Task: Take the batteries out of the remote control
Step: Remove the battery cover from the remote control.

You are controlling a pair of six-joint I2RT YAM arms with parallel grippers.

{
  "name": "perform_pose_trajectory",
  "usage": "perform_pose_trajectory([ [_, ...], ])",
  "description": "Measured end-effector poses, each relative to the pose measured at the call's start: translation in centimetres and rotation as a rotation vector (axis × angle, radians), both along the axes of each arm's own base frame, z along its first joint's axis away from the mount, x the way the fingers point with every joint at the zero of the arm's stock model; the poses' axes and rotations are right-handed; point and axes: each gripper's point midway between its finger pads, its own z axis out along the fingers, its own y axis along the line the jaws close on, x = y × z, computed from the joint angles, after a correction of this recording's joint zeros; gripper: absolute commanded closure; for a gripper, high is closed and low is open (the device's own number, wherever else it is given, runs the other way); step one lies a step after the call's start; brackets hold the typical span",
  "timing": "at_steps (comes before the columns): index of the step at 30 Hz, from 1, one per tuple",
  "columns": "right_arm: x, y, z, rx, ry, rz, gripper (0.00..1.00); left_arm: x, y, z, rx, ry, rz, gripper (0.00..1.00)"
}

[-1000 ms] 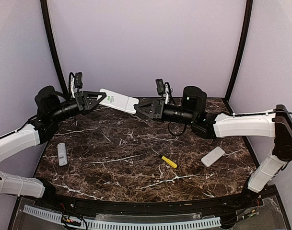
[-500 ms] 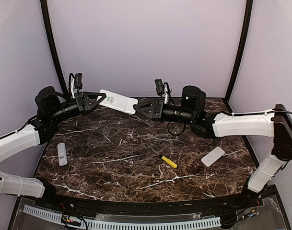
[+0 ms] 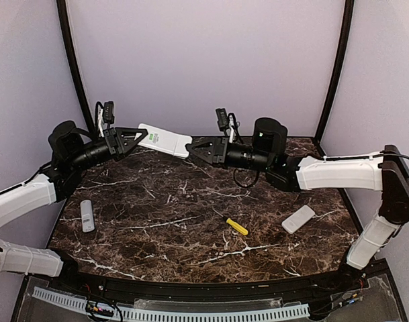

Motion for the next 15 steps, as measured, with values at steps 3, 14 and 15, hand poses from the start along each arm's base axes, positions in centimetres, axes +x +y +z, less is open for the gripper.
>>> perform_pose_trajectory([
  [3, -0.04, 0.06, 0.03, 0.001, -0.001, 0.005, 0.86, 0.04, -0.07, -0.14, 0.0, 0.006, -0.005, 1.0],
  [14, 0.06, 0.44, 0.09, 0.002, 0.0, 0.015, 0.89, -0.08, -0.28, -0.65, 0.002, 0.026, -0.023, 1.0],
  [15, 0.07, 0.44, 0.09, 0.002, 0.0, 0.015, 0.9, -0.09, -0.28, -0.65, 0.002, 0.026, -0.024, 1.0],
])
